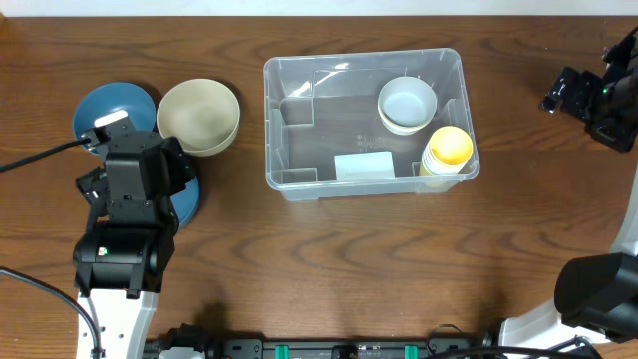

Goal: Pack container

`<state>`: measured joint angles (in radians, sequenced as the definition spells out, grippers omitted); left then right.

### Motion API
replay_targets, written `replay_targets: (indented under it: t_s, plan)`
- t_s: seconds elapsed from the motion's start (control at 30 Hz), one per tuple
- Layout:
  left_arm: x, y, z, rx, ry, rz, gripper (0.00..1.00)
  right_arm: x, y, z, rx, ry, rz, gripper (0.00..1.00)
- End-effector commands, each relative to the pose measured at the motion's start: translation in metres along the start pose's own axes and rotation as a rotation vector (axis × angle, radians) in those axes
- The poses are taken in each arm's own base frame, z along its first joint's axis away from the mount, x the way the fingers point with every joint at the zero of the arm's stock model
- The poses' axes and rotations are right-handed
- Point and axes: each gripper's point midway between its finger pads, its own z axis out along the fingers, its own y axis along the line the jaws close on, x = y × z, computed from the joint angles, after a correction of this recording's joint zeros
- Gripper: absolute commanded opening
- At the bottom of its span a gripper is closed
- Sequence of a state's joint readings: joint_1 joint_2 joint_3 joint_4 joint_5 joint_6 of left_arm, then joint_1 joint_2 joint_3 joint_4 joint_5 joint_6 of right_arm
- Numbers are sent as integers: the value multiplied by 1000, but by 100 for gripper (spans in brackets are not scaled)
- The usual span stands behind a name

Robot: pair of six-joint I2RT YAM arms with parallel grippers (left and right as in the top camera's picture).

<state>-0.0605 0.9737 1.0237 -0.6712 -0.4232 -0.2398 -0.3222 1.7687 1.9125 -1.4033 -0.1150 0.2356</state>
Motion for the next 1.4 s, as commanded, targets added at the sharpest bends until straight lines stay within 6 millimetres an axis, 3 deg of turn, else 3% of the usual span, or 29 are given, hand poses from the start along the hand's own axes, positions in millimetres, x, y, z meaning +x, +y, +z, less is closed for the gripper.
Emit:
replay_targets:
  t_s: [0.0,0.13,0.27,0.37,0.67,0.7,0.8,0.87,0.97,1.03,1.13,1.23,1.37]
  plan:
    - [-6,-10,-3,64,1,-41,98,-3,0,-3,4,-13,1,99]
    - [-5,-29,-5,168,14,-47,98,-3,0,-3,4,-13,1,99]
    - [17,-68,-17,410,135,-31,98,-3,0,-3,4,-13,1,99]
    - [28,-86,-25,520,197,-26,98,-3,0,-3,3,-12,1,99]
    - [27,-92,-29,558,207,-50,98,-3,0,-3,4,-13,1,99]
    - [25,-92,-29,559,201,-52,99,-3,0,-3,4,-13,1,99]
    - [7,-90,-34,562,161,-69,83,-3,0,-3,4,-12,1,99]
    - [-13,-85,-40,554,122,-90,73,-3,1,-3,3,-12,0,99]
    - [-47,-75,-43,522,83,-122,69,-3,1,-3,3,-12,0,99]
    - [-66,-66,-37,481,96,-136,64,-3,1,-3,4,-12,0,99]
    - [-76,-58,-14,416,180,-126,64,-3,1,-3,4,-12,0,99]
    - [-68,-62,18,373,306,-108,64,-3,0,-3,4,-12,0,99]
    - [-43,-79,61,343,459,-76,65,-3,1,-3,3,-12,-2,99]
